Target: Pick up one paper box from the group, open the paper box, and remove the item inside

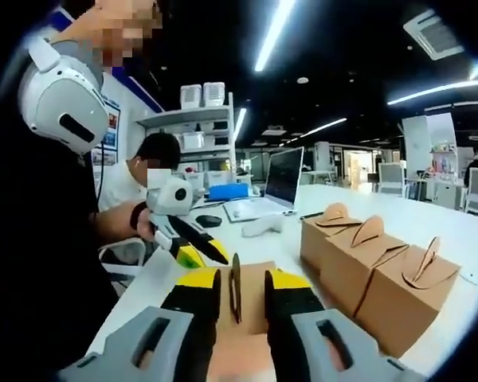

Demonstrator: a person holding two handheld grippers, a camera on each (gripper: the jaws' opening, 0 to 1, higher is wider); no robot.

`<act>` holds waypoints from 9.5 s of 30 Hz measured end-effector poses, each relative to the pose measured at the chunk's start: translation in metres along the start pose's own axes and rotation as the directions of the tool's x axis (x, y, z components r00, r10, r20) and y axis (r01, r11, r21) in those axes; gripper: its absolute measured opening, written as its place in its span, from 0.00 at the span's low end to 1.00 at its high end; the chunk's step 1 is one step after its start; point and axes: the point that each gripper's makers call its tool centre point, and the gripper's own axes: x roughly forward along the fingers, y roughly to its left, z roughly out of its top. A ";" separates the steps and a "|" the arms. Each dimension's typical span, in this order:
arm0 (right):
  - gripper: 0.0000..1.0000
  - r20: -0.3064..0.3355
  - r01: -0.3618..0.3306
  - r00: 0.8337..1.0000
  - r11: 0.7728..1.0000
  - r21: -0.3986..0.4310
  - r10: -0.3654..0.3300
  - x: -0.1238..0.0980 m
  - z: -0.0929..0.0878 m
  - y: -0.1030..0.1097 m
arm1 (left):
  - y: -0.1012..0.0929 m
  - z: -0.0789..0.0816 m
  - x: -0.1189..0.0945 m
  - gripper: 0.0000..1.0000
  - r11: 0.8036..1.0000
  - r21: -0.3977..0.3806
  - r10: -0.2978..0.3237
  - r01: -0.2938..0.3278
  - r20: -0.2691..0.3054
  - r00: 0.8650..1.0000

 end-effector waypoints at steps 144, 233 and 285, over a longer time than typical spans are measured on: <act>0.25 0.040 0.481 0.874 0.873 0.079 -0.485 -0.085 -0.016 0.000 | -0.051 0.053 0.040 0.36 0.646 0.446 -0.469 0.619 -0.408 0.783; 0.19 -0.284 0.211 0.825 0.733 -0.646 -0.488 0.005 -0.013 0.042 | -0.051 0.043 0.046 0.40 0.615 0.396 -0.540 0.682 -0.418 0.730; 0.13 -0.467 0.088 0.689 0.704 -0.705 -0.554 0.004 -0.021 0.039 | -0.051 0.043 0.048 0.39 0.616 0.404 -0.555 0.676 -0.387 0.737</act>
